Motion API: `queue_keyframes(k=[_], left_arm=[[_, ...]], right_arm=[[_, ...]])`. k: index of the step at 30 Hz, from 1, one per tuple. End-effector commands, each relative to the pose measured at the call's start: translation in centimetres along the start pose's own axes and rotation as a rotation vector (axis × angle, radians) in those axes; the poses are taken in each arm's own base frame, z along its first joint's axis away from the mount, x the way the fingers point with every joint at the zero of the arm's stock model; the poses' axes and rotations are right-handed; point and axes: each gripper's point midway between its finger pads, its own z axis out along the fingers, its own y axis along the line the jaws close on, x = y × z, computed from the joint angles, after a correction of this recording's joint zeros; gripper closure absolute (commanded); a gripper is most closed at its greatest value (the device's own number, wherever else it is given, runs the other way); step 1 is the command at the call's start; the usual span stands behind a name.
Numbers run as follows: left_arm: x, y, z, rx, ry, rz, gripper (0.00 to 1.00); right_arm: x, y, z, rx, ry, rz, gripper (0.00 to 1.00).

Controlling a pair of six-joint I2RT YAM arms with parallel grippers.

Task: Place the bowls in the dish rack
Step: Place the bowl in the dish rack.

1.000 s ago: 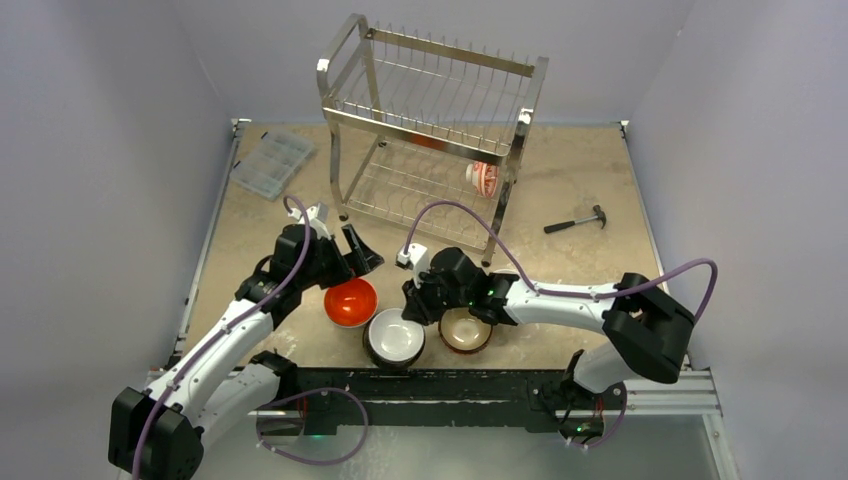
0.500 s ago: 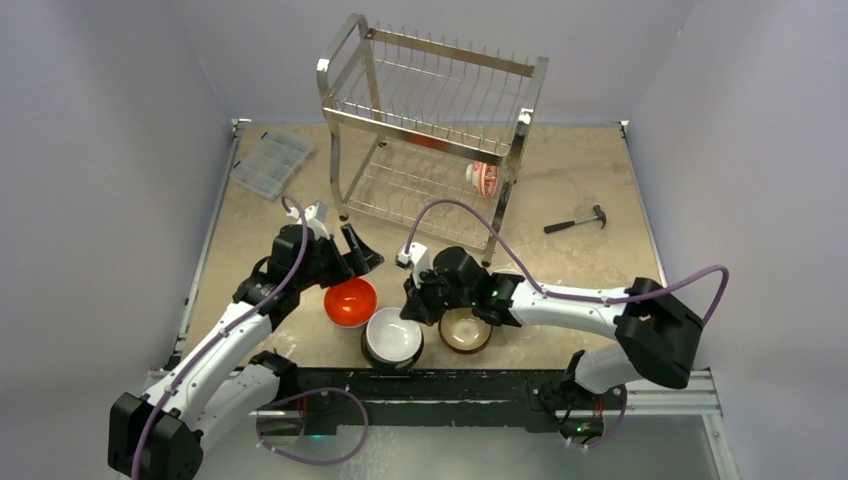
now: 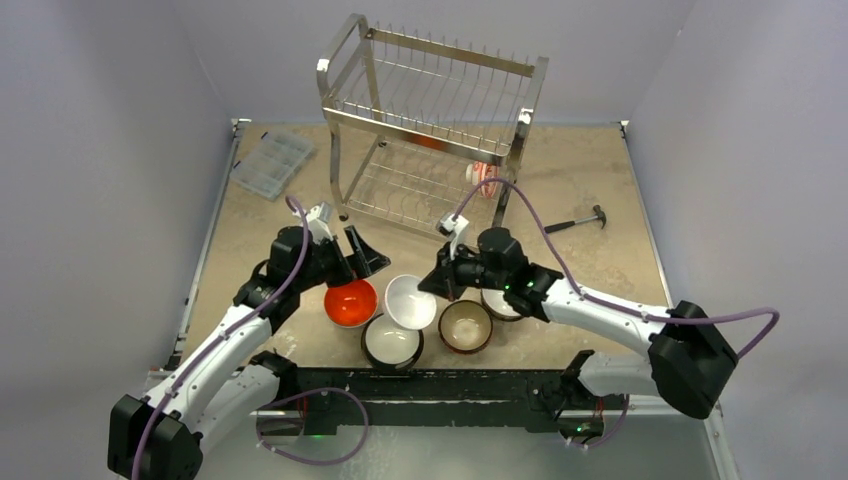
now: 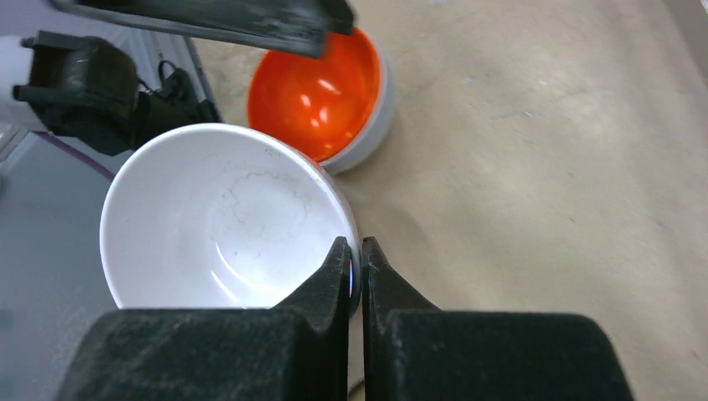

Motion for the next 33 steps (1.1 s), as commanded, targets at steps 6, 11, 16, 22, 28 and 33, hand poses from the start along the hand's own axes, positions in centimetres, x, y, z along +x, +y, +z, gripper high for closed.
queue_keyframes(k=[6,11,16,22,28,33], left_arm=[[-1.0,-5.1,-1.0,0.26,-0.032,0.0,0.01],[-0.9,-7.3,-1.5,0.371,-0.034,-0.014,0.01],[0.2,-9.3,-1.5,0.431,-0.002,-0.003,0.01],[2.4,-12.3,-1.0,0.493,0.056,0.041,0.03],[3.4,-12.7,-0.7,0.523,0.079,0.013,0.08],[4.5,-13.1,-0.6,0.561,0.095,-0.028,0.09]], right_arm=[[-1.8,-2.8,-3.3,0.002,-0.116,0.088,1.0],[-1.7,-4.5,-4.7,0.017,-0.145,0.138,1.0],[-1.9,-5.4,-5.8,0.017,-0.175,0.176,1.0],[-2.4,-5.5,-6.5,0.005,-0.204,0.206,1.0],[-3.3,-4.9,-7.0,-0.029,-0.241,0.214,1.0],[-3.9,-4.5,-7.1,-0.045,-0.249,0.211,1.0]])
